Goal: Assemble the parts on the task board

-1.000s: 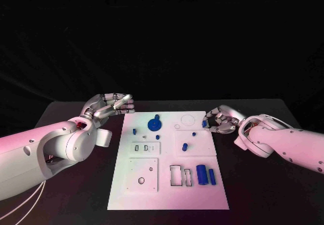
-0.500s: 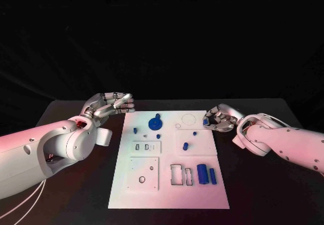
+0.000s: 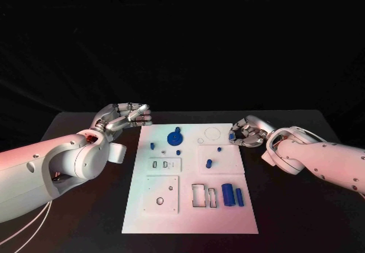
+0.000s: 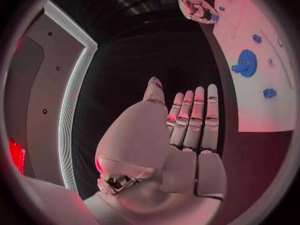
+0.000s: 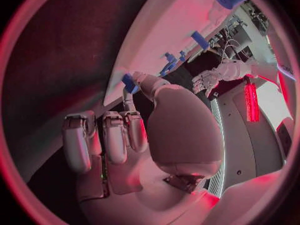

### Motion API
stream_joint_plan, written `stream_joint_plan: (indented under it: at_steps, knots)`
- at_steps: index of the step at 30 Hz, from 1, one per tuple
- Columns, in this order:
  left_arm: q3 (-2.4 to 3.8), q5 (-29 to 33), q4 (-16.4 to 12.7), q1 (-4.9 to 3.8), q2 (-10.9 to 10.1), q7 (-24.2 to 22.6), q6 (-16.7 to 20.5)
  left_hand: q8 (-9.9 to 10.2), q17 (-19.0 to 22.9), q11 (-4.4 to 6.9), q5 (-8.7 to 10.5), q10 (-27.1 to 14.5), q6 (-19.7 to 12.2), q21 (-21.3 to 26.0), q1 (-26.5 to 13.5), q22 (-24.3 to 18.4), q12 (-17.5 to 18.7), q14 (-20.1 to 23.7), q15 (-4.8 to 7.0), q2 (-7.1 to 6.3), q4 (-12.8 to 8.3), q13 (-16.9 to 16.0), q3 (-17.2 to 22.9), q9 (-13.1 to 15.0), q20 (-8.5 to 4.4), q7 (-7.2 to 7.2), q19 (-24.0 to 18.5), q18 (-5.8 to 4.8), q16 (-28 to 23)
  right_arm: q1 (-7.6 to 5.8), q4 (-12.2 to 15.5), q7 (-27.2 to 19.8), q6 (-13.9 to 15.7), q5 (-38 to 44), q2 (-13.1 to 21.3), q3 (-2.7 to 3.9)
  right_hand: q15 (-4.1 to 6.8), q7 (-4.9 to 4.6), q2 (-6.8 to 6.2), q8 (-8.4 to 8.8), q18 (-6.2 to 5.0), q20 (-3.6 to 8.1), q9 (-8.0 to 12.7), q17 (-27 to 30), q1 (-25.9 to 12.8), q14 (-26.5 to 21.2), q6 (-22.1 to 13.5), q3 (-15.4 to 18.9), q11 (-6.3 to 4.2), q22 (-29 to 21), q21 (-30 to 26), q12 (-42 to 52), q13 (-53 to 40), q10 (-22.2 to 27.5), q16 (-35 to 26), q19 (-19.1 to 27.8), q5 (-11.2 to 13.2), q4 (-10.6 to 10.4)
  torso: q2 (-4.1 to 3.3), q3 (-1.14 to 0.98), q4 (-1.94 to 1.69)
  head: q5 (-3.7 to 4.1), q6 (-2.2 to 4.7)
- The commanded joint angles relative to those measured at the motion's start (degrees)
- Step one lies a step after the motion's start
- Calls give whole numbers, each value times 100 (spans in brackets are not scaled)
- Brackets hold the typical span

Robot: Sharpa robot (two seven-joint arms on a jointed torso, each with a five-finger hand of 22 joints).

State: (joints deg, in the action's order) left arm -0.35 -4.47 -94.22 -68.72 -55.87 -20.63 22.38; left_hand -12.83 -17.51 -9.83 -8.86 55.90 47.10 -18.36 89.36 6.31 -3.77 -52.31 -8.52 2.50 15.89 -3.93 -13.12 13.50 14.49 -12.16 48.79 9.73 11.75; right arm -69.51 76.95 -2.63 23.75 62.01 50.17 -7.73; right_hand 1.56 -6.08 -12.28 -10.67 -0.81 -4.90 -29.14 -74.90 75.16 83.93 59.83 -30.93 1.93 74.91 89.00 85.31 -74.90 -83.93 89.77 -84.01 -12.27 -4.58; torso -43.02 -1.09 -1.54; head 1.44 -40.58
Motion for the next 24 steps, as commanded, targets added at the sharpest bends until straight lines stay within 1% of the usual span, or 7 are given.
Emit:
stream_joint_plan:
  at_steps: [1, 4, 8, 14, 19, 21, 24]
  knots:
    - [4, 13, -15, -3, 1, -24, -103, 25, -10, -13, 16, -41, -32, 24, 12, -6, 5, 39, 0, 55, 6, 0, -47, 11, -9, -24, -44, 46, -33, 4, 32, -18, 252, 60, -7, 0, 48, 37, 93, -50, 57, 46, -66, -1510, -7, 607, 73, -29, -48, 1455, 20, 33, -1082, -256, 23, -543, 15, 11, 2, -3, -3, -5, -2]
    - [4, 13, -10, -3, 0, -20, -109, 26, -11, -13, 16, -42, -33, 24, 12, -7, 5, 40, 0, 56, 7, 0, -49, 12, -9, -25, -45, 46, -34, 2, 131, 110, 379, 141, 15, 5, 54, 46, 100, -60, 62, 53, -75, -1510, -12, 607, 82, -35, -57, 1465, 35, 34, -1083, -258, 23, -553, 3, 19, 8, -2, -1, -22, -1]
    - [4, 13, 3, -3, 1, -15, -114, 26, -12, -13, 17, -42, -33, 24, 12, -7, 5, 41, 0, 57, 7, 0, -50, 13, -9, -25, -46, 46, -34, -36, 333, 444, 286, 288, 71, 22, 60, 42, 137, -47, 66, 64, -81, -1510, -33, 607, 37, -56, -61, 1474, 47, -8, -1044, -224, 23, -562, 38, 21, 8, 2, -6, -32, -5]
    - [3, 14, 40, -3, 19, 0, -117, 26, -13, -11, 17, -42, -32, 25, 12, -7, 5, 41, -1, 58, 8, 0, -52, 13, -8, -24, -47, 45, -35, -224, 881, 1123, 222, 561, 120, 40, 63, 48, 179, -57, 78, 70, -94, -1510, -49, 607, 39, -71, -65, 1503, 91, -13, -1041, -220, 23, -593, 48, 15, 38, 25, -2, -69, -27]
    - [-2, 28, 107, -2, 78, 12, -108, 24, -17, -5, 20, -38, -29, 25, 8, -8, 2, 40, -1, 60, 11, -2, -60, 16, -7, -18, -50, 45, -35, -354, 1303, 1691, 81, 814, -59, 50, 70, 46, 171, -66, 77, 80, -120, -1510, -55, 607, 7, -90, -68, 1500, 87, -46, -1012, -194, 23, -590, -90, 67, 93, 70, 7, -84, -27]
    - [-4, 31, 138, -2, 115, 14, -108, 24, -18, -5, 20, -37, -29, 26, 8, -8, 2, 39, -1, 60, 11, -2, -61, 17, -7, -18, -50, 45, -35, -378, 1444, 1864, 44, 924, -189, 52, 70, 46, 171, -66, 74, 80, -120, -1510, -56, 607, 7, -91, -67, 1494, 77, -56, -1003, -186, 23, -583, -91, 67, 109, 90, -6, -95, -37]
    - [-13, 33, 179, -2, 156, 20, -110, 24, -18, -5, 20, -37, -29, 26, 8, -8, 2, 39, -1, 60, 11, -2, -61, 17, -7, -17, -50, 45, -35, -388, 1609, 2079, 24, 1100, -386, 52, 70, 46, 172, -67, 73, 81, -121, -1510, -58, 607, 8, -91, -67, 1491, 73, -62, -997, -181, 23, -580, -91, 66, 118, 98, -18, -112, -55]
